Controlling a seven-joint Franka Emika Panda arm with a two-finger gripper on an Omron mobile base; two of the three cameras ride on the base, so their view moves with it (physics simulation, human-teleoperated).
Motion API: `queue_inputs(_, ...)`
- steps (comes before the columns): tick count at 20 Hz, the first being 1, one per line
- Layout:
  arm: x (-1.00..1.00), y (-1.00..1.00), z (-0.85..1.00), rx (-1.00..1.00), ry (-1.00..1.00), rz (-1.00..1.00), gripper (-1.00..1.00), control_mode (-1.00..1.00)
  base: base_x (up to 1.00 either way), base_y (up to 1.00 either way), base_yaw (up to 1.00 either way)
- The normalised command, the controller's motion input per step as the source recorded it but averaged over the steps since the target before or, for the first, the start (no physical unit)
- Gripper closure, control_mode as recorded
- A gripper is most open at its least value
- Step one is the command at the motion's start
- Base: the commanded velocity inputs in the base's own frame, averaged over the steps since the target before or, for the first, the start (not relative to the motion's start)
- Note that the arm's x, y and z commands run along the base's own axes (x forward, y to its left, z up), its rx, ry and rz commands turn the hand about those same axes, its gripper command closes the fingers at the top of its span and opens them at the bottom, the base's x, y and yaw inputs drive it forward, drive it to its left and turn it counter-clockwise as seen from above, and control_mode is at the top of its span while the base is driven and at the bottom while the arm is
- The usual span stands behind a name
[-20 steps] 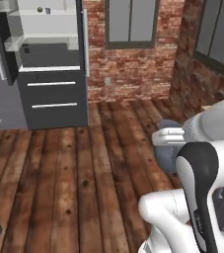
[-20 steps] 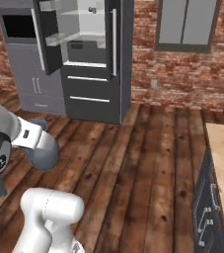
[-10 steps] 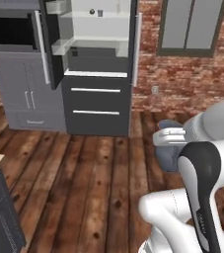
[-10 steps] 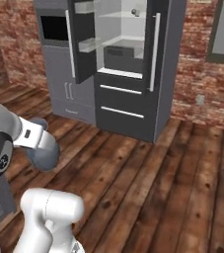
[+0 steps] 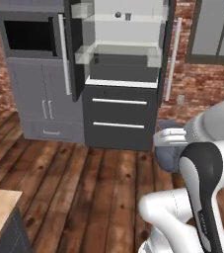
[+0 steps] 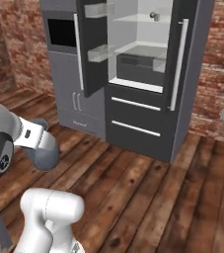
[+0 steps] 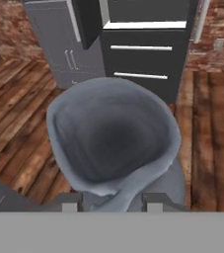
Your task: Move the yogurt and eggplant from the second highest shelf to the top shelf to make space. Then, place the pitcher from the counter on the cleared second highest shelf.
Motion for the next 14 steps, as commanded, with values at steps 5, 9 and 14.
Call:
queue_inputs(5, 0.00, 0.00, 0.00, 0.00, 0.00, 0.00, 1.00, 1.00, 1.00, 0.38, -0.02)
queue_inputs(9, 0.00, 0.00, 0.00, 0.00, 0.00, 0.00, 1.00, 1.00, 1.00, 0.14, -0.05)
queue_inputs(14, 0.00, 0.00, 0.00, 0.00, 0.00, 0.00, 1.00, 1.00, 1.00, 0.00, -0.04)
